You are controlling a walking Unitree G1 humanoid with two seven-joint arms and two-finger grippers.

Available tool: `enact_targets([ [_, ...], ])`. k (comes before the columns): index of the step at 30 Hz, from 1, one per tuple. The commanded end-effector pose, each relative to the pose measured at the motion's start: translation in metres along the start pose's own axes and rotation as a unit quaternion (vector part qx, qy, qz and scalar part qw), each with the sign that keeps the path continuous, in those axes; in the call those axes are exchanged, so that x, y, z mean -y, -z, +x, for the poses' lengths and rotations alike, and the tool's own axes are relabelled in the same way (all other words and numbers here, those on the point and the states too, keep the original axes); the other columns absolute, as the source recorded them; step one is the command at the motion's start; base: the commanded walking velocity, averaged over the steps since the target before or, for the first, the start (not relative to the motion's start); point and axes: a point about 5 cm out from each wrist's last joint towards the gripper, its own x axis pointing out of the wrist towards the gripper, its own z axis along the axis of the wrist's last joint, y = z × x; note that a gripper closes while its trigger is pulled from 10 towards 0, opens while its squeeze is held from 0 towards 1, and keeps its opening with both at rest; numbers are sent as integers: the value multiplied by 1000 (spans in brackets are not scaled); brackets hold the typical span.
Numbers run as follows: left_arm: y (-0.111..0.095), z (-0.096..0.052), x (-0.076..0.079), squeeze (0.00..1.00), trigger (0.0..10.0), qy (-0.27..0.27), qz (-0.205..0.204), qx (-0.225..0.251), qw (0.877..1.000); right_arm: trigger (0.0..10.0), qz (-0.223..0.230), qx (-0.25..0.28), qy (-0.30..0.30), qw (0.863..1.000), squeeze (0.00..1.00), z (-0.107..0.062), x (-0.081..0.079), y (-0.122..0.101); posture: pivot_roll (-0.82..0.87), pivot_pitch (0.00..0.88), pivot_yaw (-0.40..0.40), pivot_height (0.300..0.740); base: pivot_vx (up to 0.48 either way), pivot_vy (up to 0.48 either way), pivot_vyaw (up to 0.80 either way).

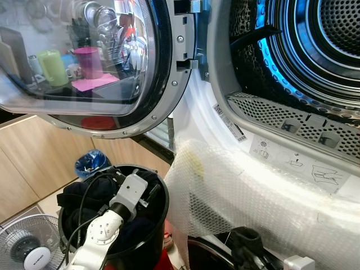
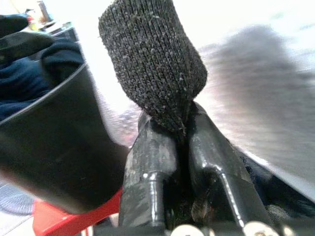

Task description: Clothes washing

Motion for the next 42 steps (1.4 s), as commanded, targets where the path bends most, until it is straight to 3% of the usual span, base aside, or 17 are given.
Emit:
enact_targets([
  [1, 1, 2, 2, 0, 10000, 3, 12, 0, 1000, 0, -8, 22, 17, 1000, 0, 1, 4, -8, 89, 0, -10, 740, 0, 0, 0],
  [4, 0, 1, -3, 0, 10000, -20, 38, 4, 999, 0, 3, 45, 37, 998, 0, 3, 5, -12, 107, 0, 2, 740, 0, 0, 0],
  [11, 3, 0, 0, 0, 10000, -18, 38, 2, 999, 0, 17, 44, 40, 998, 0, -1, -6, -5, 106, 0, 8, 740, 0, 0, 0],
  [18, 8, -3, 1, 0, 10000, -25, 36, -4, 999, 0, 23, -1, -59, 998, 0, -11, -30, -3, 116, 0, -16, 740, 0, 0, 0],
  [21, 9, -4, 0, 0, 10000, -28, 37, -6, 999, 0, 8, -1, -53, 999, 0, -10, -28, -8, 118, 0, -22, 740, 0, 0, 0],
  [22, 10, -4, -1, 0, 10000, -29, 35, -6, 999, 510, 5, 1, -52, 999, 0, -10, -28, -9, 116, 0, -22, 740, 0, 0, 0],
  [23, 11, -5, -1, 0, 10000, -27, 36, -7, 999, 9882, 4, 4, -53, 999, 0, -9, -28, -10, 113, 0, -20, 740, 0, 0, 0],
  [34, 13, -6, 3, 0, 10000, -17, 37, -9, 999, 10000, 12, 15, -33, 999, 0, -13, -31, -14, 109, 0, -19, 740, 0, 0, -174],
  [42, 17, -10, 5, 0, 10000, -19, 37, -15, 999, 10000, 18, 10, -54, 998, 0, -11, -37, -12, 125, 0, -31, 740, 0, 0, -187],
])
